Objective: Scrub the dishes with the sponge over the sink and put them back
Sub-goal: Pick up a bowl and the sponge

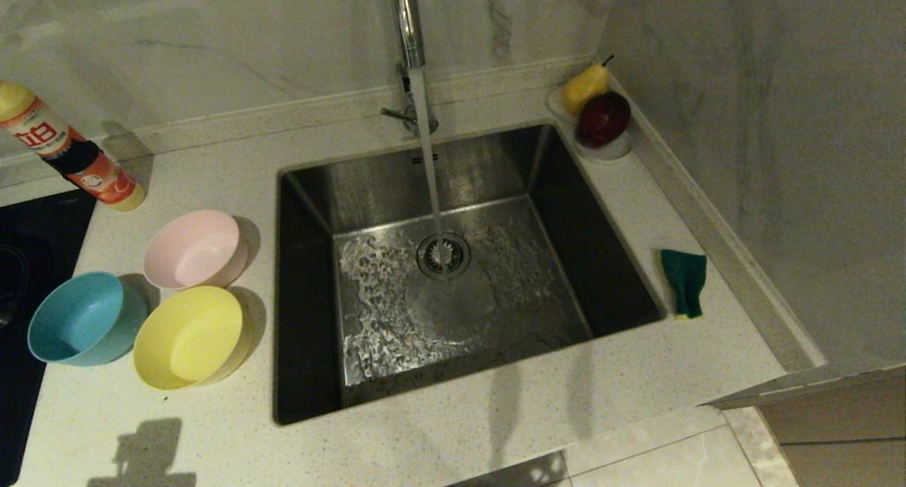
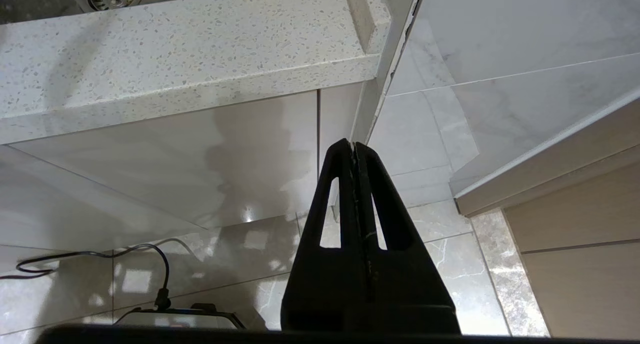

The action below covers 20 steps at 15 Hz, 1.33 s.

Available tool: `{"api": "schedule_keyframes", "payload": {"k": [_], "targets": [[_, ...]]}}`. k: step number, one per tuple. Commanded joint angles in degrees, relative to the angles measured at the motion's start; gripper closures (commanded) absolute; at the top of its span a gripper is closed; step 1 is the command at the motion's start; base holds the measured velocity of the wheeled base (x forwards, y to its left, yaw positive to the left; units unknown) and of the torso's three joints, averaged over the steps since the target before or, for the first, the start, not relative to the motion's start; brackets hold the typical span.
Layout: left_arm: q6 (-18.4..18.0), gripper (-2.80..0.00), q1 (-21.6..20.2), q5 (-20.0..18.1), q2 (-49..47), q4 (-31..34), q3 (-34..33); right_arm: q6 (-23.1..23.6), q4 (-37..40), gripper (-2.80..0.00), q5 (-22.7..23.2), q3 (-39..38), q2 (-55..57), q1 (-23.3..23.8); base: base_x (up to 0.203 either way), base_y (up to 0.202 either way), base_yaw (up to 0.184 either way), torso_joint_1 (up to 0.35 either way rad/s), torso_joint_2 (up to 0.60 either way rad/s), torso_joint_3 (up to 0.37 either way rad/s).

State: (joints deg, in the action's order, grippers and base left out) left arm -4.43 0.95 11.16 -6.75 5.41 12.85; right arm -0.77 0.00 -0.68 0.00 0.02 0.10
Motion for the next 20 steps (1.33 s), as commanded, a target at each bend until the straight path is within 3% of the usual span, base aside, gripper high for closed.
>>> {"api": "schedule_keyframes", "payload": {"k": [1, 3, 4, 20], "targets": [[0.48, 0.00, -0.50, -4.25, 6.59, 0.43, -8.03, -0.02, 0.00, 0.00, -0.02, 0.00, 0.06, -0.01, 0.000, 0.000, 0.000, 0.000, 0.00, 0.000], [0.70, 0.00, -0.60, -12.37, 6.74, 0.54, -10.24, -0.02, 0.00, 0.00, -0.02, 0.00, 0.06, -0.01, 0.000, 0.000, 0.000, 0.000, 0.00, 0.000], [0.41, 0.00, -0.60, -14.21, 6.74, 0.26, -11.27, -0.02, 0.00, 0.00, -0.02, 0.00, 0.06, -0.01, 0.000, 0.000, 0.000, 0.000, 0.00, 0.000], [1.08, 0.00, -0.64, -13.53, 6.75, -1.55, -11.62, 0.33, -0.09, 0.00, 0.06, 0.00, -0.02, -0.01, 0.000, 0.000, 0.000, 0.000, 0.00, 0.000]]}}
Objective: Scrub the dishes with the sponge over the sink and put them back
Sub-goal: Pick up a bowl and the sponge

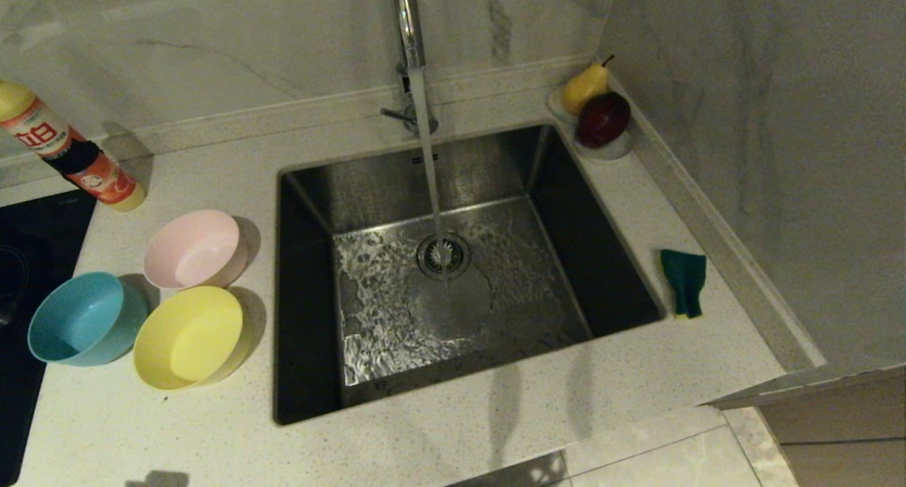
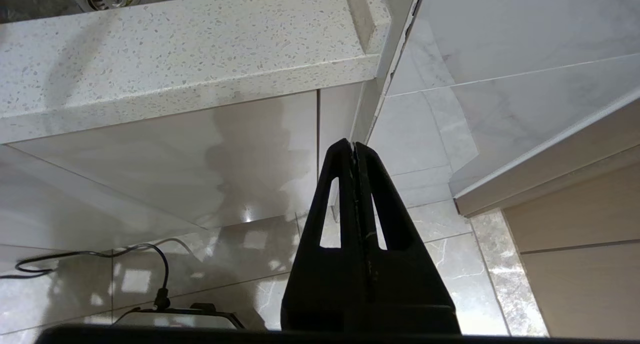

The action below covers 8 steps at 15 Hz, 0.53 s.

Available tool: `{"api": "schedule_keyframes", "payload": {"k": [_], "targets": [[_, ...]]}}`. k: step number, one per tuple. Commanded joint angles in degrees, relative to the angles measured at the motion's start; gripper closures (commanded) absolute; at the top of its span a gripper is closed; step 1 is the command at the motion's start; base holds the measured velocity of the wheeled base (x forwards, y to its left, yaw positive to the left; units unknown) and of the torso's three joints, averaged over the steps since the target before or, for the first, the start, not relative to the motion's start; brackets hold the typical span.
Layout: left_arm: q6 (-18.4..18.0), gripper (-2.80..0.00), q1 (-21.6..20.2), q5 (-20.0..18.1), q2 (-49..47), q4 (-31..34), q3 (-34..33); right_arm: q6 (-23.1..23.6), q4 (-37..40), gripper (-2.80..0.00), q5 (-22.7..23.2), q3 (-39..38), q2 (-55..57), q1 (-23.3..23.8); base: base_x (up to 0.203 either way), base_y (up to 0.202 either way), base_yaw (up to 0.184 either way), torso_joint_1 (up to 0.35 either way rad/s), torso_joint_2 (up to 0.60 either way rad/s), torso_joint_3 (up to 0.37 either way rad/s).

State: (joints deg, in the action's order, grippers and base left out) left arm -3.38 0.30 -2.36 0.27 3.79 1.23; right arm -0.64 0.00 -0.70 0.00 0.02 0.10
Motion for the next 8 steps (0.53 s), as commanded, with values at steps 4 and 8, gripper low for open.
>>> {"api": "schedule_keyframes", "payload": {"k": [4, 8], "targets": [[0.04, 0.00, 0.05, -0.01, -0.27, 0.08, 0.00, -0.06, 0.00, 0.00, 0.00, 0.00, -0.02, -0.01, 0.000, 0.000, 0.000, 0.000, 0.00, 0.000], [-0.05, 0.00, 0.05, -0.01, -0.27, 0.08, 0.00, 1.07, 0.43, 0.00, -0.10, 0.00, -0.02, 0.07, 0.000, 0.000, 0.000, 0.000, 0.00, 0.000]]}}
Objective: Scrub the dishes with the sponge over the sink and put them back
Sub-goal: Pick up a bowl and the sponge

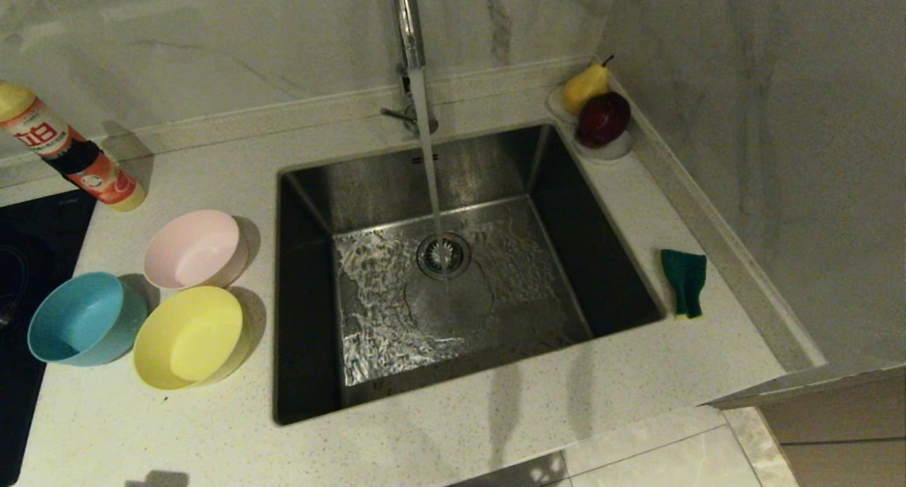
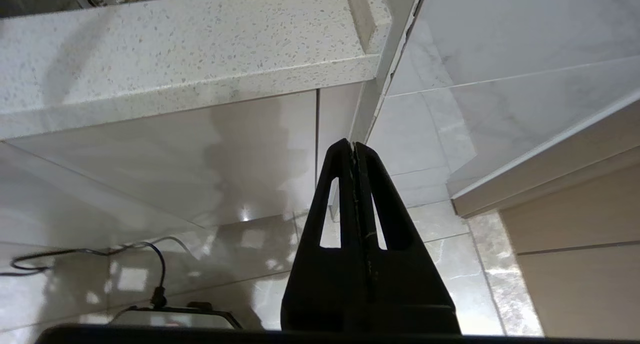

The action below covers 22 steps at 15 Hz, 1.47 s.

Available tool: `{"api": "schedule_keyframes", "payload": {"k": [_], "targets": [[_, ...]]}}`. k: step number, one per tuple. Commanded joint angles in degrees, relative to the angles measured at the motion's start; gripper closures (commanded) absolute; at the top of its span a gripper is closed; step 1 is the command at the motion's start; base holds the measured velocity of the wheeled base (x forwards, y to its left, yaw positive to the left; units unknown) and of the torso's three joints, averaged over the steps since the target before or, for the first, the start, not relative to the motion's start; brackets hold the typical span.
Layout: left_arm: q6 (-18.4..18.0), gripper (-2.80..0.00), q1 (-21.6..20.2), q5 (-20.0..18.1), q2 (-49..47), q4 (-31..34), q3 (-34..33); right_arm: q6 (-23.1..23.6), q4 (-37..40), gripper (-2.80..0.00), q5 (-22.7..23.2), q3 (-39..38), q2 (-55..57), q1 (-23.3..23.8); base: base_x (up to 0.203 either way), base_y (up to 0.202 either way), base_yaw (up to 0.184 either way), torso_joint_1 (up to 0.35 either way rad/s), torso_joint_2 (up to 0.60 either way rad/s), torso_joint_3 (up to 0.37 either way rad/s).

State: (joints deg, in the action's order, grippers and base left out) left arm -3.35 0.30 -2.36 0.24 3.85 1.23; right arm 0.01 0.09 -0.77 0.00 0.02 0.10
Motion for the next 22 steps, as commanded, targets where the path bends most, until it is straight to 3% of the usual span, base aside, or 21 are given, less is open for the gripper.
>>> {"api": "schedule_keyframes", "payload": {"k": [1, 4, 6, 10, 14, 20, 22], "targets": [[0.01, 0.00, 0.02, -0.01, -0.24, 0.02, 0.00, 1.47, 0.56, 0.00, 0.06, 0.09, -0.02, 0.08, 0.000, 0.000, 0.000, 0.000, 0.00, 0.000], [-0.06, 0.00, 0.04, -0.01, -0.24, 0.02, 0.00, 5.39, 0.37, 0.00, 0.20, 1.84, -0.03, 0.08, 0.000, 0.000, 0.000, 0.000, 0.00, 0.000], [0.01, 0.00, 0.03, -0.01, -0.24, 0.02, 0.00, 5.59, 2.30, 0.00, 1.04, 9.98, 1.30, 0.08, 0.000, 0.000, 0.000, 0.000, 0.00, 0.000], [0.01, 0.00, 0.04, -0.01, -0.24, 0.02, 0.00, 5.95, 13.33, 0.00, 9.85, 29.06, 10.50, 0.47, 0.000, 0.000, 0.000, 0.000, 0.00, 0.000], [0.01, 0.00, 0.03, -0.01, -0.24, 0.02, 0.00, 6.73, 17.85, 0.00, 15.88, 38.25, 27.96, 1.73, 0.000, 0.000, 0.000, 0.000, 0.00, 0.000], [0.01, 0.00, 0.04, -0.01, -0.24, 0.02, 0.00, 6.61, 18.88, 0.00, 16.88, 49.25, 50.87, 1.55, 0.000, 0.000, 0.000, 0.000, 0.00, 0.000], [0.01, 0.00, 0.05, -0.01, -0.24, 0.02, 0.00, 6.39, 18.11, 0.00, 15.16, 50.69, 55.74, -0.50, 0.000, 0.000, 0.000, 0.000, 0.00, 0.000]]}}
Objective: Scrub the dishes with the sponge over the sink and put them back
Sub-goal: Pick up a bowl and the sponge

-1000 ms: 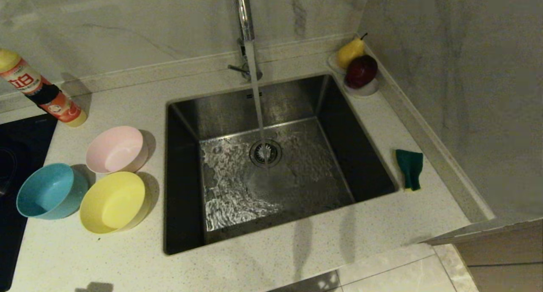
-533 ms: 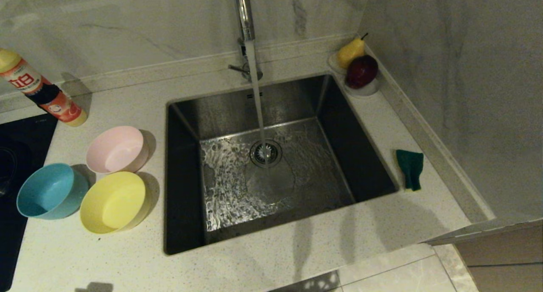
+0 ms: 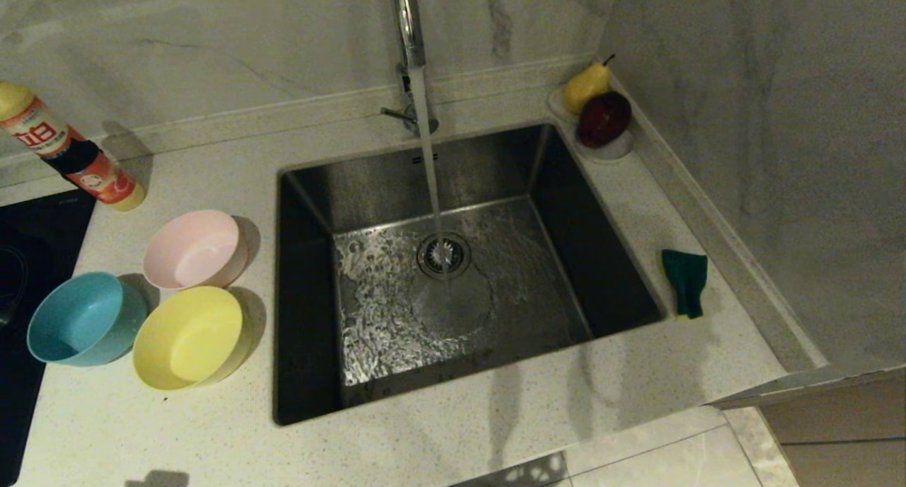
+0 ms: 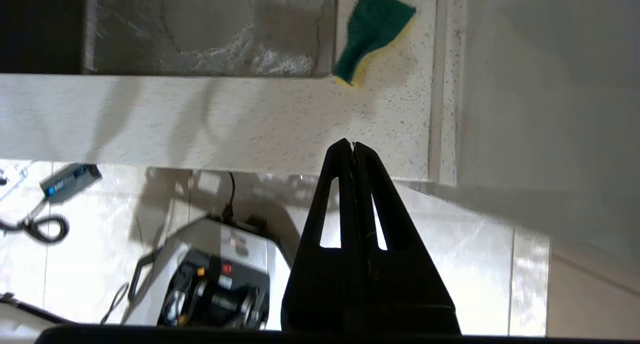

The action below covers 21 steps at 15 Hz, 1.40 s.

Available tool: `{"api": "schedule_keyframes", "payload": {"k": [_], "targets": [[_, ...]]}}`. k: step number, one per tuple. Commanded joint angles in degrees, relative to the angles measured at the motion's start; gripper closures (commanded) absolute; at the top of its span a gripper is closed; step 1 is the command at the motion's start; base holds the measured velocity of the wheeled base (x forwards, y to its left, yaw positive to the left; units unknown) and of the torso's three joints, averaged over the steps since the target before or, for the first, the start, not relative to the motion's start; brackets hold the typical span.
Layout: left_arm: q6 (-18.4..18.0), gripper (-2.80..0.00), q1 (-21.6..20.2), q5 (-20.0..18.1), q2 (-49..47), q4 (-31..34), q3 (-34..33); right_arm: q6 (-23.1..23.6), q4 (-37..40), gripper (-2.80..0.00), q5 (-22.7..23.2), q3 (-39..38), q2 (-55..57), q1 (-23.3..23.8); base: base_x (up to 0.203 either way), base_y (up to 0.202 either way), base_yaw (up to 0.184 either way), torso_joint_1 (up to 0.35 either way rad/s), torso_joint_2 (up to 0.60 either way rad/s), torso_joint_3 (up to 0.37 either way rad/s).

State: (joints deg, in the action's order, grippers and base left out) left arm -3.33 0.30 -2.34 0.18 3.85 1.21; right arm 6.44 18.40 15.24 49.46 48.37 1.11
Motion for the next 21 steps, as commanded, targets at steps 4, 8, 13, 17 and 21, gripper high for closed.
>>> {"api": "schedule_keyframes", "payload": {"k": [4, 8, 13, 17, 21], "targets": [[-0.01, 0.00, 0.04, -0.03, -0.18, 0.01, 0.02, -4.35, -4.96, 0.00, -16.30, 1.40, 14.31, -17.99, 0.000, 0.000, 0.000, 0.000, 0.00, 0.000], [-0.01, 0.00, 0.03, -0.03, -0.18, 0.01, 0.02, -10.14, -12.87, 0.00, -28.87, -0.64, 23.60, -25.54, 0.000, 0.000, 0.000, 0.000, 0.00, 0.000], [-0.01, 0.00, 0.05, -0.03, -0.18, 0.01, 0.02, -11.27, -22.97, 0.00, -35.58, -4.32, 28.71, -25.27, 0.000, 0.000, 0.000, 0.000, 0.00, 0.000], [-0.01, 0.00, 0.03, -0.03, -0.18, 0.07, 0.02, -11.44, -23.02, -2.80, -37.13, -4.01, 29.90, -24.03, 0.000, 0.000, 0.000, 0.000, 0.00, 0.000], [-0.01, 0.00, -0.04, -0.03, -0.18, 0.01, 0.02, -12.44, -23.01, -2.80, -37.04, -3.83, 31.38, -23.87, 0.000, 0.000, 0.000, 0.000, 0.00, 0.000]]}}
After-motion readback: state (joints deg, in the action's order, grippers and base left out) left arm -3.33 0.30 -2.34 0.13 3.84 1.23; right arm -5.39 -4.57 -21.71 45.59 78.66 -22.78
